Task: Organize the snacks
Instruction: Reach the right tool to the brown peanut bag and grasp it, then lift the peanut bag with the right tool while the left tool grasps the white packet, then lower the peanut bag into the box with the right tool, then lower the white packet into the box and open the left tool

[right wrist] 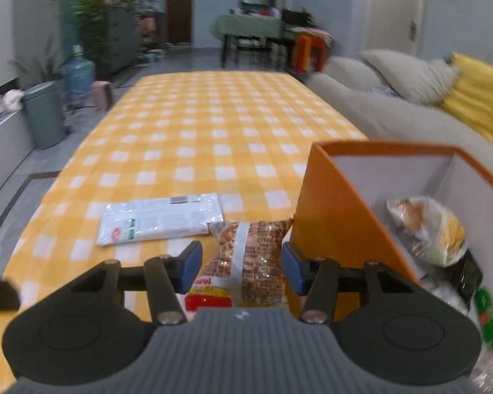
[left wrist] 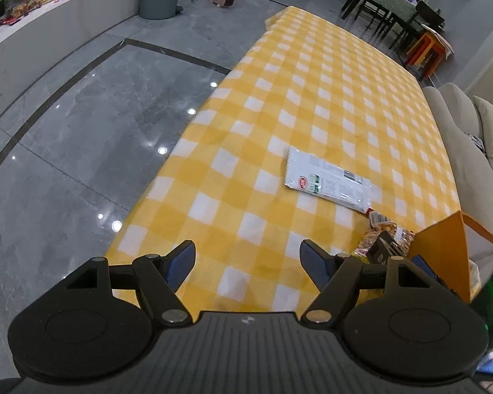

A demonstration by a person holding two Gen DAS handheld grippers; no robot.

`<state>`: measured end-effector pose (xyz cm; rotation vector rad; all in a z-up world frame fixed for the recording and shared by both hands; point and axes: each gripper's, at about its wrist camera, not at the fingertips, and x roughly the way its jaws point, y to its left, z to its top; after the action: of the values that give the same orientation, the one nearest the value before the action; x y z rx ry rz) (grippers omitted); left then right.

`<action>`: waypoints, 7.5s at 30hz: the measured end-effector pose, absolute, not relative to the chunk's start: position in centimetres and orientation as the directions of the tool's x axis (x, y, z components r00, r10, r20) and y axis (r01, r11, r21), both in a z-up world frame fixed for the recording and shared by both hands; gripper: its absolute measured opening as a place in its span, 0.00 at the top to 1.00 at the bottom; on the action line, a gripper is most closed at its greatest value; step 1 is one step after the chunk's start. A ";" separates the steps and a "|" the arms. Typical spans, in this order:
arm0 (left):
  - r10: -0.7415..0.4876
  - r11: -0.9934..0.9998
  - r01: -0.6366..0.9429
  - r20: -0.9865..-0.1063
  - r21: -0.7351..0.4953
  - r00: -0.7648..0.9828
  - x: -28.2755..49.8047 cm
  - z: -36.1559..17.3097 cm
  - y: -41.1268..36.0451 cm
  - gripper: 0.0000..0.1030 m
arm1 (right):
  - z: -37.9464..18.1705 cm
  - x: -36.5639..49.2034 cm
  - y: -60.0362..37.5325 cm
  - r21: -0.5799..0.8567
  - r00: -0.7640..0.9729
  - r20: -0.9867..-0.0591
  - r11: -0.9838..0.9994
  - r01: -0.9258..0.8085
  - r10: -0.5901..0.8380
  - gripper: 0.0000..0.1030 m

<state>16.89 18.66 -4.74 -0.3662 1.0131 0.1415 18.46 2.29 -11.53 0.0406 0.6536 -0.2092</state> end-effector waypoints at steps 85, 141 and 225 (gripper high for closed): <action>-0.286 0.839 0.541 -0.803 0.053 0.523 27.2 -9.1 8.7 0.14 | -4.5 18.0 -20.5 0.135 0.741 -0.613 0.960 -0.244 0.274 0.60; -0.217 0.952 -0.040 -0.759 -0.304 0.614 17.3 -2.5 6.8 0.41 | -4.6 16.0 -21.9 0.256 0.696 -0.673 0.962 -0.098 0.250 0.59; -0.403 0.907 0.054 -0.823 -0.418 0.400 12.7 -4.3 -9.4 0.41 | -1.5 12.4 -31.6 0.475 0.757 -0.576 0.880 0.001 0.310 0.07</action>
<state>12.75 -9.41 -4.27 -0.3510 1.1281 -0.2963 12.37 -31.63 -1.54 0.4741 0.6981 0.1750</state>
